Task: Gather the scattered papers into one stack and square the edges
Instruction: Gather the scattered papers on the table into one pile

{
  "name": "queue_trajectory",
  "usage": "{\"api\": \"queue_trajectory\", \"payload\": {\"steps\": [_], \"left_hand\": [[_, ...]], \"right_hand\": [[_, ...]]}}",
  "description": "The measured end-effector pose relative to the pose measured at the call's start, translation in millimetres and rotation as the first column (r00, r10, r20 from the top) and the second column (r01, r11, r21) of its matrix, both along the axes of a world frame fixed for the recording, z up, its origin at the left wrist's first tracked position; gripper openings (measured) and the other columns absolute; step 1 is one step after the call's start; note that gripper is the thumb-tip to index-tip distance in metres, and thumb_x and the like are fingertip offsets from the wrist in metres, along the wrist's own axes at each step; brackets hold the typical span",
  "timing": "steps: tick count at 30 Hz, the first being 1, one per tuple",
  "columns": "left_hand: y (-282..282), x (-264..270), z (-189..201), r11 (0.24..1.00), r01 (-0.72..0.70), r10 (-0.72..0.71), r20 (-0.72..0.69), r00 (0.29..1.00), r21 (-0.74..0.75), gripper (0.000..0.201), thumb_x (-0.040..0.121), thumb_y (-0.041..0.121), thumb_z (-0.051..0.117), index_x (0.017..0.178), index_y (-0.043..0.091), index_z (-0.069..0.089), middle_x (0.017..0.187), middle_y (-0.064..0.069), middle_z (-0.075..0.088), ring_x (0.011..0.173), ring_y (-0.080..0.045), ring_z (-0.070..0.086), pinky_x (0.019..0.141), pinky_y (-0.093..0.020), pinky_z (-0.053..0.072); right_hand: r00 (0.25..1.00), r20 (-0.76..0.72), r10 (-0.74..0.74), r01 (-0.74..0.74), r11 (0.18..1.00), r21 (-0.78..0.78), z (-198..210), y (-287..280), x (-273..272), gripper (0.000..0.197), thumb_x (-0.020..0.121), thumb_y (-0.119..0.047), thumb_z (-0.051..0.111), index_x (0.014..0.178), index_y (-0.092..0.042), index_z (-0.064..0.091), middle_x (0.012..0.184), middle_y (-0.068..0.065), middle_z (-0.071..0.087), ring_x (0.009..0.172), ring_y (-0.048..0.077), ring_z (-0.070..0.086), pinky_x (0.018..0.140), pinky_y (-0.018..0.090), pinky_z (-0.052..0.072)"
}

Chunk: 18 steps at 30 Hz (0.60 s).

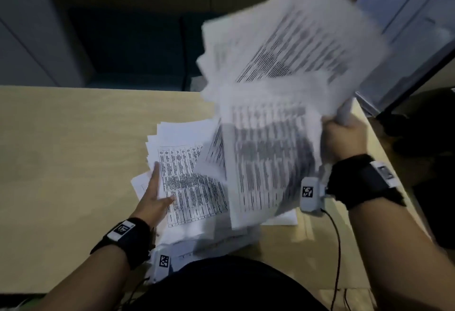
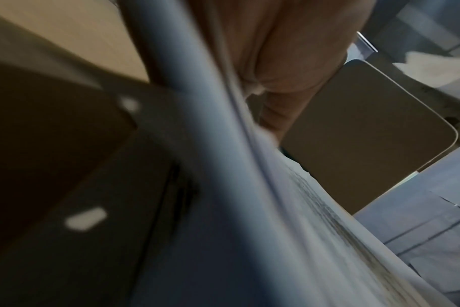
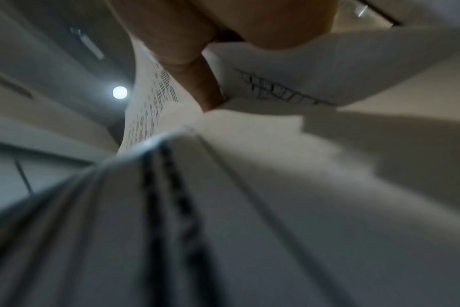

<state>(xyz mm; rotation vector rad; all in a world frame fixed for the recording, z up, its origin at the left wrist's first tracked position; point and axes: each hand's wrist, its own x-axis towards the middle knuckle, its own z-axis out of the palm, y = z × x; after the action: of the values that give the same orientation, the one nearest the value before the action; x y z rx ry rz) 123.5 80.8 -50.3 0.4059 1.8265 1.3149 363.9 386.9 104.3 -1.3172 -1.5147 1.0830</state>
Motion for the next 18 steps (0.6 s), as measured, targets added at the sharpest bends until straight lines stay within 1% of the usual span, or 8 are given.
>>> {"api": "queue_trajectory", "payload": {"steps": [2,3,4,7,9,12,15,18], "left_hand": [[3,5,7,0.999,-0.029,0.027,0.053,0.998,0.044,0.060,0.101,-0.002,0.045,0.132,0.049,0.045,0.153,0.019,0.025,0.151,-0.011,0.011,0.119,-0.037,0.015],[3,8,14,0.997,-0.074,0.073,0.096,0.993,0.012,0.036,0.105,0.015,0.042,0.125,0.041,0.057,0.152,0.012,0.035,0.151,-0.017,0.018,0.118,-0.036,0.017],[2,10,19,0.996,-0.084,0.088,0.122,0.989,-0.036,0.032,0.106,0.038,0.036,0.122,0.035,0.063,0.152,0.007,0.038,0.151,-0.020,0.019,0.117,-0.039,0.016],[-1,11,26,0.992,-0.022,0.047,0.211,0.976,-0.120,0.083,0.079,0.087,0.034,0.139,0.033,0.055,0.161,0.006,0.027,0.152,-0.023,0.013,0.119,-0.050,0.010],[0,10,30,0.990,-0.060,0.085,0.193,0.977,-0.129,0.075,0.084,0.074,0.049,0.140,0.025,0.052,0.160,0.002,0.031,0.149,-0.023,0.024,0.116,-0.045,0.021],[5,8,24,0.987,-0.075,0.079,0.023,0.997,-0.144,0.032,0.093,0.047,0.059,0.103,0.016,0.062,0.156,-0.003,0.038,0.135,-0.023,0.042,0.096,-0.032,0.035],[6,6,11,0.983,-0.136,0.133,-0.035,0.990,-0.120,0.027,0.091,0.029,0.068,0.085,0.005,0.056,0.154,-0.005,0.043,0.130,-0.024,0.049,0.085,-0.026,0.037],[7,3,-1,0.980,-0.171,0.167,-0.051,0.985,-0.099,0.023,0.092,0.021,0.069,0.080,0.006,0.056,0.158,0.002,0.036,0.140,-0.020,0.039,0.096,-0.026,0.032]], "right_hand": [[0.979,0.143,0.142,-0.127,0.986,-0.110,-25,-13,-11,0.007,0.079,-0.013,0.064,0.081,-0.007,0.066,0.075,0.008,0.062,0.070,0.018,0.055,0.065,0.031,0.044],[0.958,0.205,0.201,-0.169,0.972,-0.165,-40,-20,-15,0.010,0.079,-0.010,0.065,0.085,-0.005,0.069,0.079,0.009,0.065,0.074,0.018,0.058,0.068,0.032,0.046],[0.941,0.222,0.256,-0.205,0.952,-0.227,-53,-29,-20,0.011,0.079,-0.006,0.065,0.088,-0.003,0.070,0.082,0.011,0.066,0.077,0.018,0.059,0.069,0.032,0.046],[0.851,0.318,0.417,-0.282,0.875,-0.393,-89,-50,-34,0.015,0.081,-0.004,0.066,0.094,0.000,0.070,0.088,0.017,0.067,0.083,0.026,0.062,0.074,0.038,0.049],[0.772,0.372,0.516,-0.317,0.819,-0.479,-101,-57,-41,0.015,0.083,-0.010,0.066,0.094,-0.001,0.069,0.085,0.014,0.065,0.080,0.025,0.060,0.071,0.035,0.047],[0.693,0.421,0.585,-0.342,0.781,-0.522,-109,-54,-44,0.015,0.082,-0.015,0.072,0.092,-0.005,0.069,0.082,0.009,0.064,0.080,0.023,0.059,0.072,0.031,0.048],[0.753,0.435,0.494,-0.322,0.853,-0.411,-115,-54,-38,0.041,0.075,-0.014,0.079,0.111,-0.009,0.060,0.100,0.007,0.065,0.095,0.027,0.061,0.083,0.035,0.050],[0.775,0.578,0.256,-0.205,0.967,-0.153,-122,-58,-30,0.063,0.072,-0.019,0.082,0.125,-0.012,0.048,0.125,0.014,0.045,0.113,0.032,0.049,0.095,0.041,0.045]]}}
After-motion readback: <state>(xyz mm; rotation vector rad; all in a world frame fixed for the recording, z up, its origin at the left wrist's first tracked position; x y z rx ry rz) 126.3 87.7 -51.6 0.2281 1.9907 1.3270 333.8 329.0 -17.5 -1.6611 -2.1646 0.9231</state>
